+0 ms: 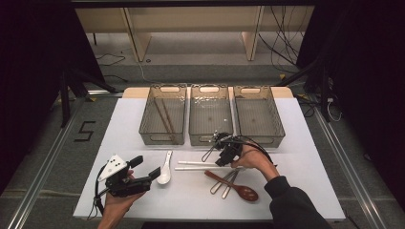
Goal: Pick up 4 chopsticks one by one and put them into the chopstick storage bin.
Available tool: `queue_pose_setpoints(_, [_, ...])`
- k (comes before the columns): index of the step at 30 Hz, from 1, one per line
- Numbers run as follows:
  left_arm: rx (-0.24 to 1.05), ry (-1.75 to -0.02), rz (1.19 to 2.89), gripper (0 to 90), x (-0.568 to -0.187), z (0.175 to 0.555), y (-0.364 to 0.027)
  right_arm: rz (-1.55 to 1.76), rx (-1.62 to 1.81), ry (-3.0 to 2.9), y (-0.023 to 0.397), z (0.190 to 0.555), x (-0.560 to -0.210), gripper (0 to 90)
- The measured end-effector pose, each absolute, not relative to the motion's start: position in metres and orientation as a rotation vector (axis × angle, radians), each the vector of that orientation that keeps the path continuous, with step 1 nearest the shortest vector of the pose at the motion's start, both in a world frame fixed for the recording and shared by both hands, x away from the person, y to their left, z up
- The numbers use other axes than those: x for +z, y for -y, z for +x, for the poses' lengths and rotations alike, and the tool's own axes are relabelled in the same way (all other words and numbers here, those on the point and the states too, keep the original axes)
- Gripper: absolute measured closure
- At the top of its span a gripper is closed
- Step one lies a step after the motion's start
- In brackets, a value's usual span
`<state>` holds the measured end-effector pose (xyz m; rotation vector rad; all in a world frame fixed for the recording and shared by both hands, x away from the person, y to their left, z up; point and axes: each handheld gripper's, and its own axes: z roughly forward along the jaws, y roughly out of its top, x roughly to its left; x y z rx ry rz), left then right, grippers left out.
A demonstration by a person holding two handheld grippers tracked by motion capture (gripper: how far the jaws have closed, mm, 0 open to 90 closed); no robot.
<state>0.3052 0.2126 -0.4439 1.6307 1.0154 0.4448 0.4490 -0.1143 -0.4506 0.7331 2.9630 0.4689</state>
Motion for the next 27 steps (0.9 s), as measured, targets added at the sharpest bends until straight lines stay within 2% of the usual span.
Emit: queue_pose_setpoints(27, [0.446,-1.016,1.632,15.5,-0.4439,0.3053,-0.2126,0.543,0.417,-3.033,0.1083,0.4499,-0.458,82.7])
